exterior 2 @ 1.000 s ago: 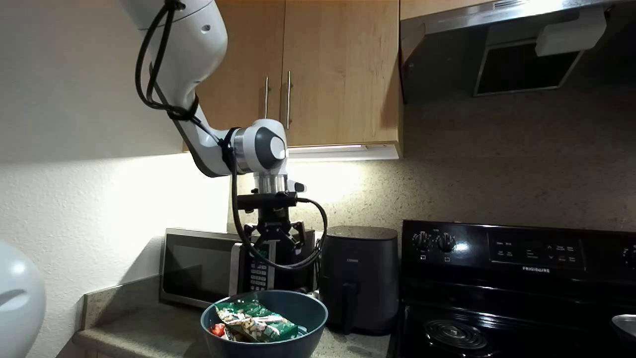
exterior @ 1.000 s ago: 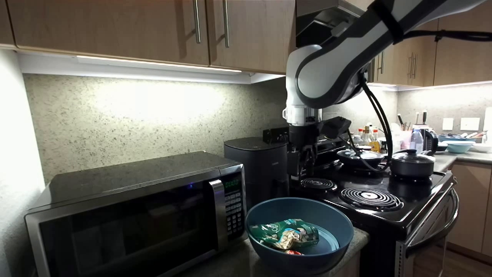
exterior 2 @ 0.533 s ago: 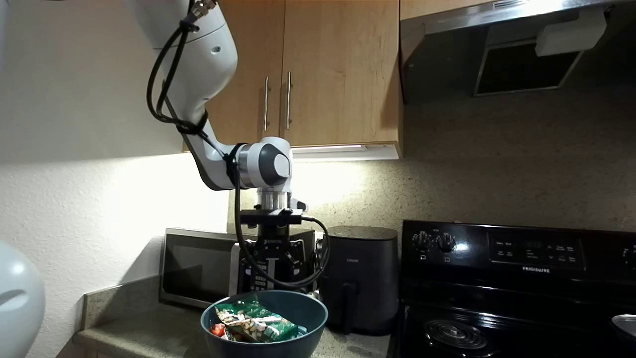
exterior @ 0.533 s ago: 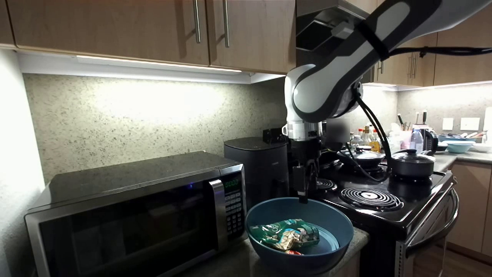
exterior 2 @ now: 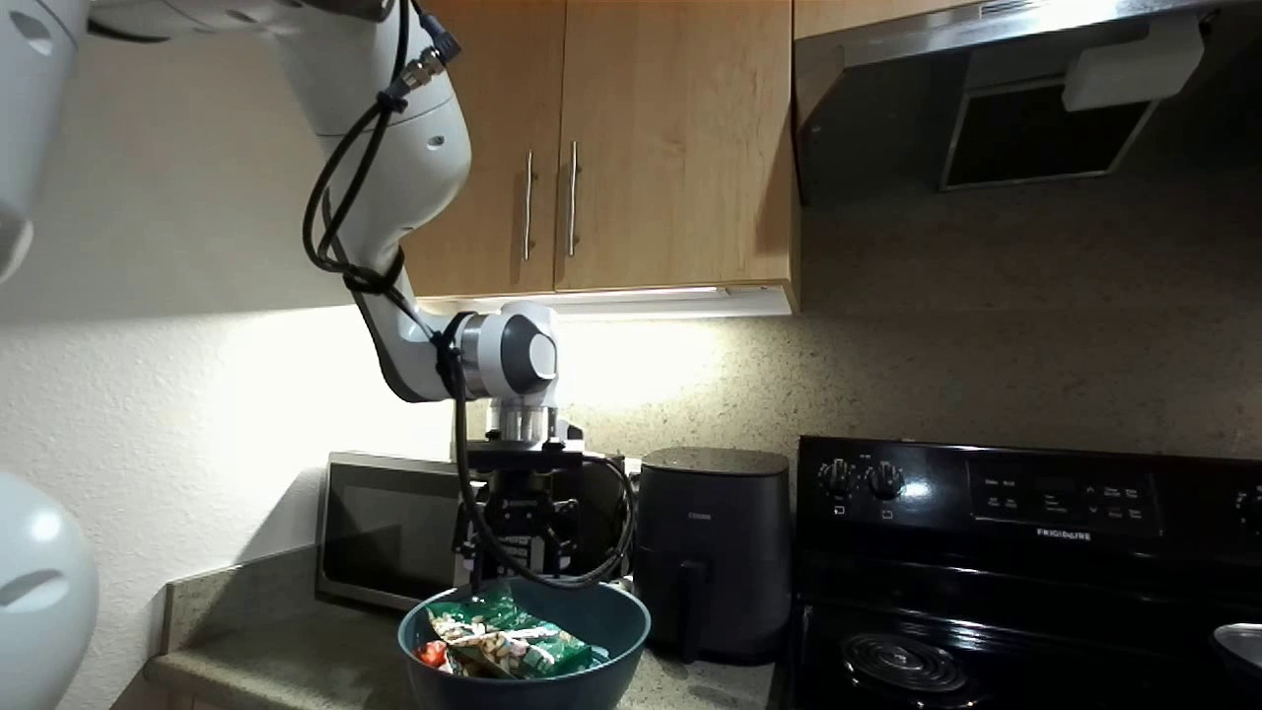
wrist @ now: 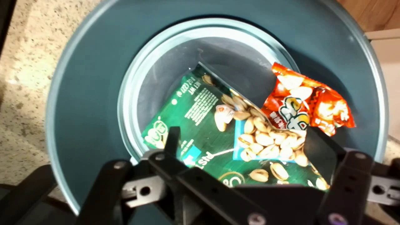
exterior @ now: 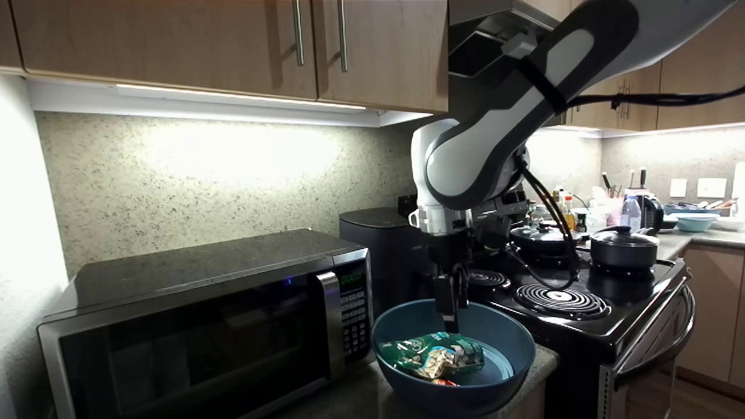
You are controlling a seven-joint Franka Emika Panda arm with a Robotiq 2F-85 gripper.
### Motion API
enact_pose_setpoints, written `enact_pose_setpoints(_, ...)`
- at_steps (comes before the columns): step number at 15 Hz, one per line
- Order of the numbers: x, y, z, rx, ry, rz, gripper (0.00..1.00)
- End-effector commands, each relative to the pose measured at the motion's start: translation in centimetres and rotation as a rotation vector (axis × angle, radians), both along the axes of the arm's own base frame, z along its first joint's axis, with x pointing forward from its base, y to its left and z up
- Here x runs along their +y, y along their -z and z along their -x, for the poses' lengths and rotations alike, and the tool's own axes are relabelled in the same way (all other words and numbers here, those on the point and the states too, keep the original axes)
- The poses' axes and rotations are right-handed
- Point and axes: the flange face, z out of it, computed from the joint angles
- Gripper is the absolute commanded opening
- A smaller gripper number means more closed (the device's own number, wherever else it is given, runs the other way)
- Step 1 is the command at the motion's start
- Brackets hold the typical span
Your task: Remove the green, red and blue sachets from the bowl, respectively
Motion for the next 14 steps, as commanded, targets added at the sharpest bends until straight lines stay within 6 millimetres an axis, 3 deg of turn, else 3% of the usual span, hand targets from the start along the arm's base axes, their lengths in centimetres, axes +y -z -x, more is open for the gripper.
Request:
enact_pose_setpoints(1, 2.0, 3.7, -1.3, 0.063, -0.157, -0.029, 1.00)
enact_pose_setpoints(7, 2.6, 8.5, -2.6, 0.163, -0.293, -0.063, 1.00)
enact_pose_setpoints(8, 2.5, 8.9, -2.8, 0.174, -0.306, -0.062, 0.78)
enact_pose_setpoints(14, 1.5, 9.1, -3.9, 0.184, -0.327, -0.082, 0.41)
